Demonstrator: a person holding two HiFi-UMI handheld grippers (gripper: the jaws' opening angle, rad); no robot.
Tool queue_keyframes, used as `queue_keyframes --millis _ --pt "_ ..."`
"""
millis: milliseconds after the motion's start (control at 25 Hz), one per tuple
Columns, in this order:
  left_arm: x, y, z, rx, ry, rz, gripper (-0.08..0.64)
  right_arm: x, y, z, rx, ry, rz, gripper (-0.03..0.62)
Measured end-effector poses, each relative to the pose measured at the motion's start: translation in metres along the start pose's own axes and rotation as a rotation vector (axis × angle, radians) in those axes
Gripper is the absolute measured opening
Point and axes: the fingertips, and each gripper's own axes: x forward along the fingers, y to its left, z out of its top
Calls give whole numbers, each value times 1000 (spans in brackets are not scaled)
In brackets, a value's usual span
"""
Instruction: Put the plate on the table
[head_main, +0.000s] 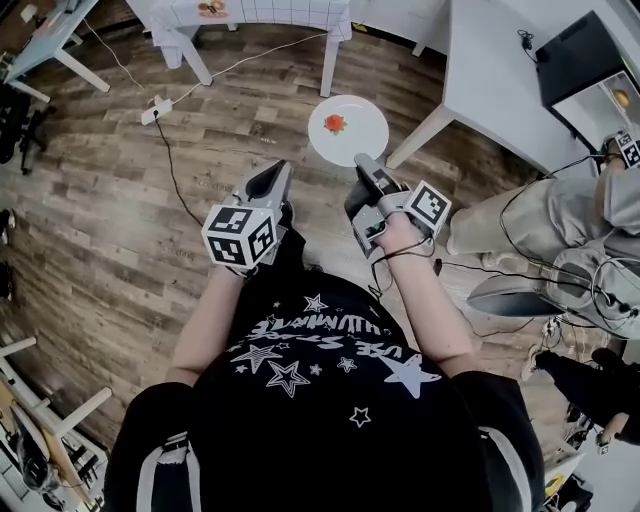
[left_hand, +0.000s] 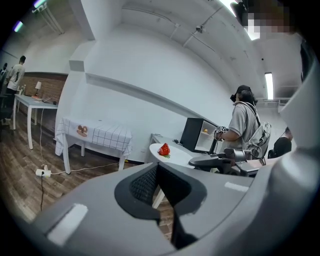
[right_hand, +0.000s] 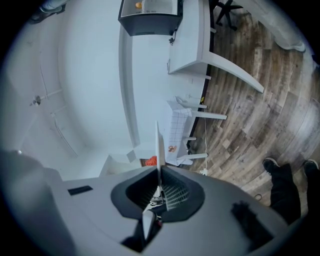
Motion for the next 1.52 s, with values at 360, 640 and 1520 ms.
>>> queue_keyframes --millis 360,640,1520 --pt "104 61 49 -12 16 -55 9 93 9 71 0 -45 -29 25" --pt "120 88 87 7 -41 -79 9 130 33 88 -23 -91 8 25" --pt "198 236 167 -4 -47 -117 9 284 37 115 -5 -126 -46 25"
